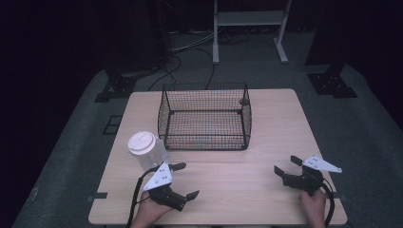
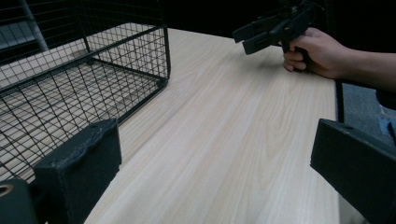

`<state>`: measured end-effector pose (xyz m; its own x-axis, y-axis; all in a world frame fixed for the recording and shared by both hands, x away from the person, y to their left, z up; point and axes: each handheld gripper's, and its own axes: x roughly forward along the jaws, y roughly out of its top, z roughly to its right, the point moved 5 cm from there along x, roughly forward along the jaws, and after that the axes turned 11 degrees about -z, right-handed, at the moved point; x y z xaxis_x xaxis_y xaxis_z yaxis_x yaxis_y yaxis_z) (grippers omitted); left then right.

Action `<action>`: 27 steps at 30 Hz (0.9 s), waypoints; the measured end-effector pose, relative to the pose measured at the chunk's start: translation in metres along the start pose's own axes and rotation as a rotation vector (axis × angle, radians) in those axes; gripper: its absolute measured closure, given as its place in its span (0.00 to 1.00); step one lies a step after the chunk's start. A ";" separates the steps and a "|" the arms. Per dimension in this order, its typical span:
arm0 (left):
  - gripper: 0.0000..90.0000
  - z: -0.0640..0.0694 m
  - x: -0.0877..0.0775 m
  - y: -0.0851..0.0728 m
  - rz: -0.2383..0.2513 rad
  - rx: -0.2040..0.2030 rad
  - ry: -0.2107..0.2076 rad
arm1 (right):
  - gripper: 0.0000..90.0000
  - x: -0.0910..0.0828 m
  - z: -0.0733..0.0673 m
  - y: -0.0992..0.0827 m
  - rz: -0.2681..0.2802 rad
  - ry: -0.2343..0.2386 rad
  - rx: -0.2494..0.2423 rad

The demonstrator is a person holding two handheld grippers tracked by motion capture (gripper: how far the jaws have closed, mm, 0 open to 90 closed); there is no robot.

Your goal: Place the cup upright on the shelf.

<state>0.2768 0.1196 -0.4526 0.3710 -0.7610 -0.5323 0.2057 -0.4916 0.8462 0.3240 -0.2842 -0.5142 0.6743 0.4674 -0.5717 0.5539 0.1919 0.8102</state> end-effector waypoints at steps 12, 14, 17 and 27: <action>0.01 0.002 -0.032 0.001 -0.027 0.009 0.036 | 0.15 0.001 -0.001 0.000 -0.007 -0.002 -0.003; 0.01 0.002 -0.037 0.001 -0.035 0.012 0.044 | 0.15 0.001 -0.001 0.000 -0.008 -0.002 -0.004; 0.01 0.002 -0.045 0.000 -0.050 0.018 0.058 | 0.15 0.001 -0.001 0.000 -0.008 -0.002 -0.005; 0.01 0.000 -0.071 -0.006 -0.069 0.010 0.106 | 0.15 0.001 -0.001 -0.001 -0.015 -0.006 -0.008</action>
<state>0.2492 0.1763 -0.4197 0.4504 -0.6763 -0.5830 0.2252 -0.5458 0.8071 0.3237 -0.2828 -0.5151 0.6686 0.4594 -0.5848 0.5603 0.2059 0.8023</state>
